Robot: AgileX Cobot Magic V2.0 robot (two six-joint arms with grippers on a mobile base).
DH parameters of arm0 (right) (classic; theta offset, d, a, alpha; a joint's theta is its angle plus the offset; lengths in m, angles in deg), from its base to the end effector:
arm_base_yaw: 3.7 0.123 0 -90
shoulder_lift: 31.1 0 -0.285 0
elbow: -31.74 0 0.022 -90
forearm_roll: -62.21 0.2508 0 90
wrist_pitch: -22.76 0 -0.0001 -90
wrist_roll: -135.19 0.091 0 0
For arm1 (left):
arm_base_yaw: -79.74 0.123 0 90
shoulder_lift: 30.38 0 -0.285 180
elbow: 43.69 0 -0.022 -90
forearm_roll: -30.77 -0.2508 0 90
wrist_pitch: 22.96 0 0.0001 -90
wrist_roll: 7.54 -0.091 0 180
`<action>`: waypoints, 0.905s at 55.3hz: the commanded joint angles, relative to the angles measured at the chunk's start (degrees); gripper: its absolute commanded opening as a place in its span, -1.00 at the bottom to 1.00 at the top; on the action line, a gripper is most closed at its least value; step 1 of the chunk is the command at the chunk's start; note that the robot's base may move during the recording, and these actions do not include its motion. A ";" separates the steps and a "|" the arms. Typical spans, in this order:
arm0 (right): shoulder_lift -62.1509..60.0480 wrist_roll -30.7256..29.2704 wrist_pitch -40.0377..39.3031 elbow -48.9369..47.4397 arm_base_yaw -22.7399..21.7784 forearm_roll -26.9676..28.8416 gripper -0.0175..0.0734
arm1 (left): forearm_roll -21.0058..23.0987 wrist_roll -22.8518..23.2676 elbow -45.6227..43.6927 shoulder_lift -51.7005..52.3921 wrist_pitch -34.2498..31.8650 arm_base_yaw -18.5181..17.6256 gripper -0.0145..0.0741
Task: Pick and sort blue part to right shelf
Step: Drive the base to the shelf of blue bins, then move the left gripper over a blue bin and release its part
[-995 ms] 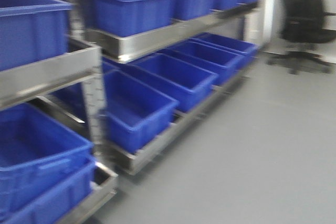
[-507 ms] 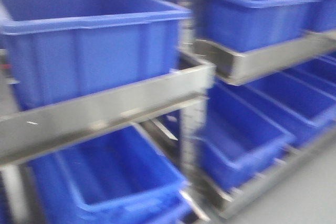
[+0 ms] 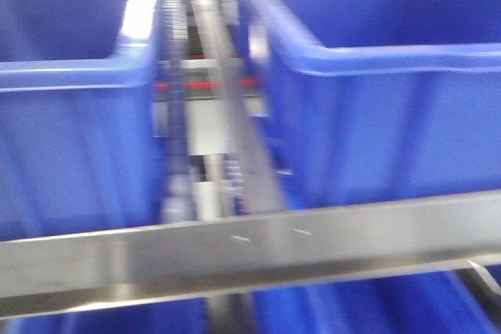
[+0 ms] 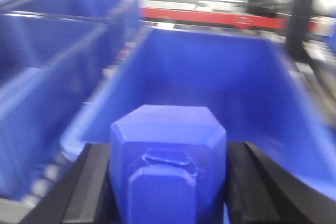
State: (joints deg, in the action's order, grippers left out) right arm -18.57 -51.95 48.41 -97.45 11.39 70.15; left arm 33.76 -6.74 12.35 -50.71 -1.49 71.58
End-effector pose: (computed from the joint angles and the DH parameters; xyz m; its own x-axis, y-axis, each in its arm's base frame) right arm 0.0245 0.0123 0.3189 0.0205 0.0060 -0.9998 -0.3176 0.9482 -0.0008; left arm 0.0606 -0.0104 0.2900 -0.1443 -0.0424 -0.9886 0.1519 0.9863 -0.0645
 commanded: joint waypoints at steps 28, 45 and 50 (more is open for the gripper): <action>0.85 -0.16 -5.81 -1.54 -0.13 0.10 -0.16 | 0.19 0.25 -1.89 -0.77 -5.13 -0.27 0.18; 0.85 -0.16 -5.81 -1.54 -0.13 0.10 -0.16 | 0.19 0.25 -1.89 -0.77 -5.13 -0.27 0.18; 0.85 -0.16 -5.81 -1.54 -0.13 0.10 -0.16 | 0.19 0.25 -1.89 -0.77 -5.13 -0.27 0.18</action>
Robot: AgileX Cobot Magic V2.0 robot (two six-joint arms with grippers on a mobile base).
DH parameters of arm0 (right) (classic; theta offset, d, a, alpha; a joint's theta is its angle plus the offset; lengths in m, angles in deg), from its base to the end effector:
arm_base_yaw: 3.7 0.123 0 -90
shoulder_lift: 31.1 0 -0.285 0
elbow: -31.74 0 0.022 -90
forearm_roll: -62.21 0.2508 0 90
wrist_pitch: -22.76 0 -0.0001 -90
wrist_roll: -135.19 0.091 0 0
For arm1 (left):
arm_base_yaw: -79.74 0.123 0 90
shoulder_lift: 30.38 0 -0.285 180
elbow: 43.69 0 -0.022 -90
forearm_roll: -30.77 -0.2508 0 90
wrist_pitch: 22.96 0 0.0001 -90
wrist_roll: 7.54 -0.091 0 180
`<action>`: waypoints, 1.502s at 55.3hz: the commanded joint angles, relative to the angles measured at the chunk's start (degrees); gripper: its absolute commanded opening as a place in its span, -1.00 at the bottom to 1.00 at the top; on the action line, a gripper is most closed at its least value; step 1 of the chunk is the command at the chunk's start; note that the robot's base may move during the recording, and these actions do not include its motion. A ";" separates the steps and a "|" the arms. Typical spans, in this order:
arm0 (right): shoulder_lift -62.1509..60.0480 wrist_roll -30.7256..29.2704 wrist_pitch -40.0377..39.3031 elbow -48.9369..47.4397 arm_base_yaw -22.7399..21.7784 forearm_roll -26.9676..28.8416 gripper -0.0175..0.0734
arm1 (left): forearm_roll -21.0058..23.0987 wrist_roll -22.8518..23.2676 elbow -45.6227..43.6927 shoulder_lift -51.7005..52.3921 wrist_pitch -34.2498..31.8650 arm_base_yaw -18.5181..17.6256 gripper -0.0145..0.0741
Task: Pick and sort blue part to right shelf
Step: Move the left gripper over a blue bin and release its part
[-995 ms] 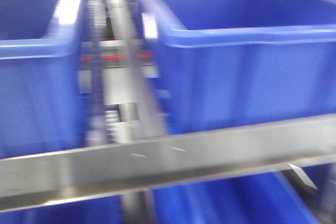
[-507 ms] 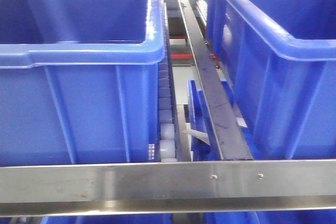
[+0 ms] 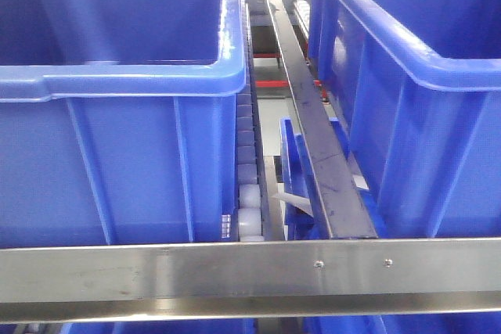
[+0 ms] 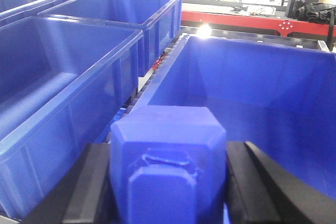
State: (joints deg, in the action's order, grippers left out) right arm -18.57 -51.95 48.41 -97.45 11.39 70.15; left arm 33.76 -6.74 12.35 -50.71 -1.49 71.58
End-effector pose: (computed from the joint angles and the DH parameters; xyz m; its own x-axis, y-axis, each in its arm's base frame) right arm 0.0245 0.0123 0.3189 0.0205 0.0060 -0.9998 -0.3176 0.9482 -0.0008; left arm 0.0606 -0.0104 0.2900 -0.1443 -0.0424 -0.9886 0.1519 0.9863 -0.0645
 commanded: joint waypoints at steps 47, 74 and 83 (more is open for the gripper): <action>0.85 -0.16 -5.81 -1.54 -0.13 0.10 -0.16 | 0.18 -3.63 -6.86 -4.85 -5.29 -0.37 0.18; 0.85 -0.16 -5.81 -1.54 -0.13 0.10 -0.16 | 0.65 -9.16 -32.99 -47.46 -2.48 -4.13 0.18; 0.85 -0.16 -5.81 -1.54 -0.13 0.10 -0.16 | 0.65 -9.15 -40.53 -63.39 -2.48 -8.35 0.18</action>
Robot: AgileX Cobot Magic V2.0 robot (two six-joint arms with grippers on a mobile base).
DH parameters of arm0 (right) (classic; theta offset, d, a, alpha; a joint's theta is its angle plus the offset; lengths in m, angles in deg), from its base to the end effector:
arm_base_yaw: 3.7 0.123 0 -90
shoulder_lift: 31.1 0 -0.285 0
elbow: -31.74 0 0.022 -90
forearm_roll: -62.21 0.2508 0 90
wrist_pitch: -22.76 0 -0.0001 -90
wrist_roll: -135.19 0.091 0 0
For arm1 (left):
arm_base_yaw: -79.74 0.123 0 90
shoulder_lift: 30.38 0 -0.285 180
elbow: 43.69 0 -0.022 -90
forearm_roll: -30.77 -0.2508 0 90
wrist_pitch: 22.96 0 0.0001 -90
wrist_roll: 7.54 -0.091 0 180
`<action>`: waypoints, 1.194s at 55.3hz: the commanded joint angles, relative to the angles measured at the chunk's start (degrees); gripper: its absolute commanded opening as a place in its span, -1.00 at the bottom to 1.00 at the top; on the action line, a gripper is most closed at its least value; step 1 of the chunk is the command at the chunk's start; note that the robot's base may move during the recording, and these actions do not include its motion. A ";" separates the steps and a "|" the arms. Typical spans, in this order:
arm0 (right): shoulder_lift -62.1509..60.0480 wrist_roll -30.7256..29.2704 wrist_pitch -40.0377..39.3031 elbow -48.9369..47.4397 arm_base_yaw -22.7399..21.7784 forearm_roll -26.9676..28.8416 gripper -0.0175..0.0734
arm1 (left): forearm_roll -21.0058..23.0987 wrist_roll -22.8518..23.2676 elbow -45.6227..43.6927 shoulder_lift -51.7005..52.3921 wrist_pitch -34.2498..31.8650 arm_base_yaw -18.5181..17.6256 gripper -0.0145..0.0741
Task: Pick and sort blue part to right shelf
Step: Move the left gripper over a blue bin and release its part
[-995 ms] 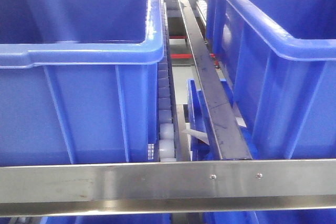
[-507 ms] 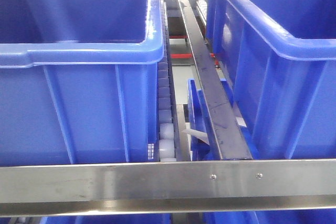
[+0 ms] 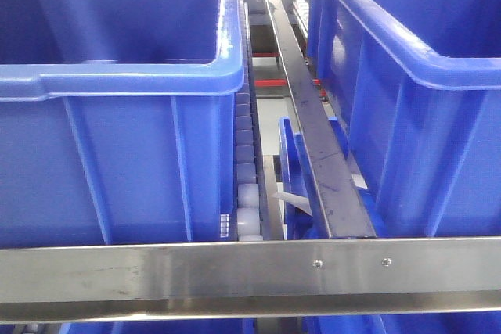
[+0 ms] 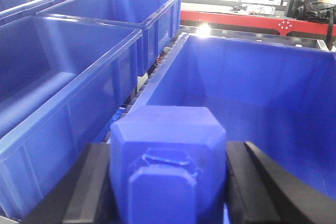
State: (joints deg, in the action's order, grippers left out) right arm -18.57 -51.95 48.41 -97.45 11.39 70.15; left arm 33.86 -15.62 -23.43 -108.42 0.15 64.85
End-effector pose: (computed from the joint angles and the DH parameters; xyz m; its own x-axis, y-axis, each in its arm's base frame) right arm 0.0245 0.0123 0.3189 0.0205 0.0060 -0.9998 -0.3176 0.9482 -0.0008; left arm 0.2603 -0.0712 0.3399 -0.4761 0.2210 -0.8512 0.3192 0.9453 0.0670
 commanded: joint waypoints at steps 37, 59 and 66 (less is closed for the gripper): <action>0.85 -0.16 -5.81 -1.54 -0.13 0.10 -0.16 | 4.78 -0.05 -17.67 -30.96 2.06 -1.58 0.44; 0.85 -0.16 -5.75 -1.54 -0.13 0.10 -0.16 | 4.93 -0.05 -16.93 -18.59 7.40 -1.58 0.74; 0.85 -0.16 -5.34 -1.54 -0.13 0.10 -0.16 | 4.92 -0.05 -12.86 -9.32 6.41 -1.58 0.60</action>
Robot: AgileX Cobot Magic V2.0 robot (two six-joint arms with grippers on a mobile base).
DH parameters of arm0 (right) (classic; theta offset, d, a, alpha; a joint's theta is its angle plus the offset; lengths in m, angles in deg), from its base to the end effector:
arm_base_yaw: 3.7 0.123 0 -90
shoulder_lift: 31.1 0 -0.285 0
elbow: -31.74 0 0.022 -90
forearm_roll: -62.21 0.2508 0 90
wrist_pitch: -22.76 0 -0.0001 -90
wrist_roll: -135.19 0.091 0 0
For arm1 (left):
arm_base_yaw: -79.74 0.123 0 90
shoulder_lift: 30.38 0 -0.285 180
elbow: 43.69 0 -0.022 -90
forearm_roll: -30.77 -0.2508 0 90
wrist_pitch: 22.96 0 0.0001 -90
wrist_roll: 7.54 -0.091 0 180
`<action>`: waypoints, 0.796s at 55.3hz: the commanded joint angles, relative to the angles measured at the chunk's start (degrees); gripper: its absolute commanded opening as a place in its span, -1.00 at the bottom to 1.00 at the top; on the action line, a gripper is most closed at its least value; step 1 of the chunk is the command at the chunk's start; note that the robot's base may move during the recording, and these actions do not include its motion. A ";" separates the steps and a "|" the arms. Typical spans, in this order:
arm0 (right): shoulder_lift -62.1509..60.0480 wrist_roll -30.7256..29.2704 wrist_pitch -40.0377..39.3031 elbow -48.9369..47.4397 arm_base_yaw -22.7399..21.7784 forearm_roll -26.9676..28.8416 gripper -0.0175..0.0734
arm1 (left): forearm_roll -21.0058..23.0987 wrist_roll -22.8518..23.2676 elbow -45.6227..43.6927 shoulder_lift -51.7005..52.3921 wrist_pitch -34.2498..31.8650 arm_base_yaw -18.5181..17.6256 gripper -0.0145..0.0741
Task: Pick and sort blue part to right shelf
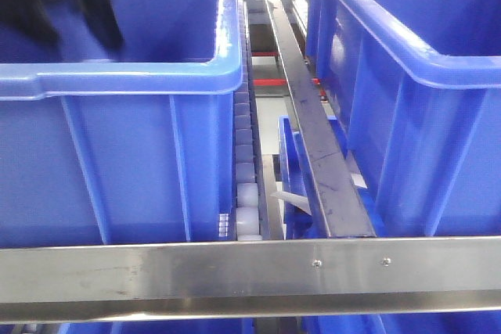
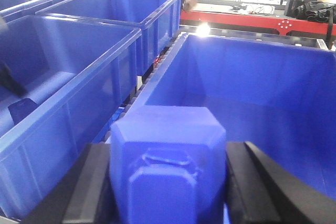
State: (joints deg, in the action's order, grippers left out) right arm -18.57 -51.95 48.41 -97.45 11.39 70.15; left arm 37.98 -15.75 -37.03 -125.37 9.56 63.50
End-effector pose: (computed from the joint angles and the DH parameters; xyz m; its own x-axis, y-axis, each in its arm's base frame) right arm 0.0245 0.0123 0.3189 0.0205 0.0060 -0.9998 -0.3176 0.9482 -0.0008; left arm 0.3249 -0.1010 0.3147 -0.6540 0.2290 -0.7210 0.3501 0.9365 -0.0202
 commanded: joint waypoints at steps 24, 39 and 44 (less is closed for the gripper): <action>0.85 -0.16 0.50 -1.54 -0.13 0.10 -0.16 | 0.80 0.23 24.92 40.54 -9.33 -0.23 -0.17; 8.26 4.92 5.72 -8.04 -0.13 -4.06 -0.16 | 0.69 3.46 31.83 52.35 -9.23 -0.23 -0.18; 15.40 12.41 9.44 -13.81 -0.13 -10.24 -0.16 | -1.09 3.46 32.49 54.33 -8.82 -0.23 -0.18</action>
State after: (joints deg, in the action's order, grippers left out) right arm -8.85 -44.81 60.48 -105.81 11.39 64.43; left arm 37.68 -13.15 -3.44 -72.39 4.98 63.50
